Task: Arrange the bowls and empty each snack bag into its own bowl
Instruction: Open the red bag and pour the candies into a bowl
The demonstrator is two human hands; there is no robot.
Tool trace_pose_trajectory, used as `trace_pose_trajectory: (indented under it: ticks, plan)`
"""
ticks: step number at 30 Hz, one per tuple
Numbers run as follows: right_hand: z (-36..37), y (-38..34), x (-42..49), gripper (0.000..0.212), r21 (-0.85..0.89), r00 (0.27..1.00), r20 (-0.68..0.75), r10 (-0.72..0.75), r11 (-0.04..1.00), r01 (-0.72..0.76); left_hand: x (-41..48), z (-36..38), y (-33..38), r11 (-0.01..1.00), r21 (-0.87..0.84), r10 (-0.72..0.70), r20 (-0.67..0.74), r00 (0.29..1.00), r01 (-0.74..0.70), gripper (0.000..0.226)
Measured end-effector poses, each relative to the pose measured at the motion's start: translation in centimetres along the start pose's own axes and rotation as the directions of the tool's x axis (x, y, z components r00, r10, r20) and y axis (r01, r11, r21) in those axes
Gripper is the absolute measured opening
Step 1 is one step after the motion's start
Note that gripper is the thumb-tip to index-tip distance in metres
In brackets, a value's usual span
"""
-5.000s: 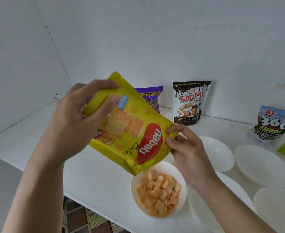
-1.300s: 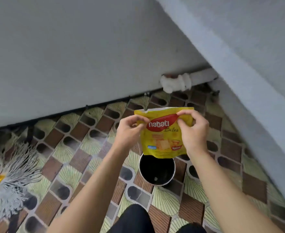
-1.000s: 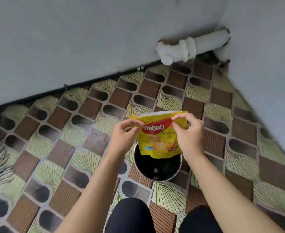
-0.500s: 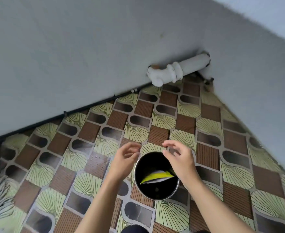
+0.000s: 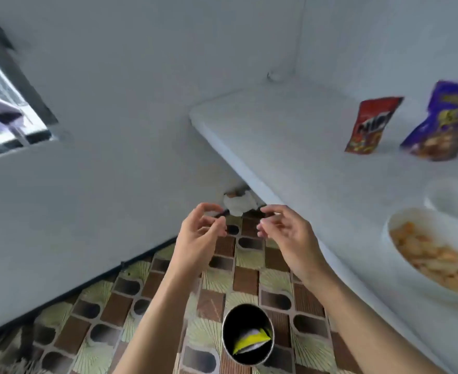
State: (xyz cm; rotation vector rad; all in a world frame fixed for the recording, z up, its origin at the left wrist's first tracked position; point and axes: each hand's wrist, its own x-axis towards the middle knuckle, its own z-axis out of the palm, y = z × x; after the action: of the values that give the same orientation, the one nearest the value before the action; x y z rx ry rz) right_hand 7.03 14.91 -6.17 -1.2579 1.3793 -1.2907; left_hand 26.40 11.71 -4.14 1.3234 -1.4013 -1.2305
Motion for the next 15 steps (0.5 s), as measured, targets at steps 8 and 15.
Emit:
trace_pose_trajectory:
  ticks: [8, 15]
  plan:
    - [-8.6, -10.3, -2.0, 0.011, 0.004, 0.96, -0.234, -0.152, 0.987, 0.158, -0.3, 6.1, 11.2, 0.967, -0.016, 0.254, 0.206, 0.945, -0.256, 0.005]
    - [-18.1, -11.4, -2.5, 0.015, -0.008, 0.861, -0.484, -0.156, 0.985, 0.174, 2.5, 15.2, 15.2, 0.946, -0.017, 0.312, 0.324, 0.893, -0.324, 0.011]
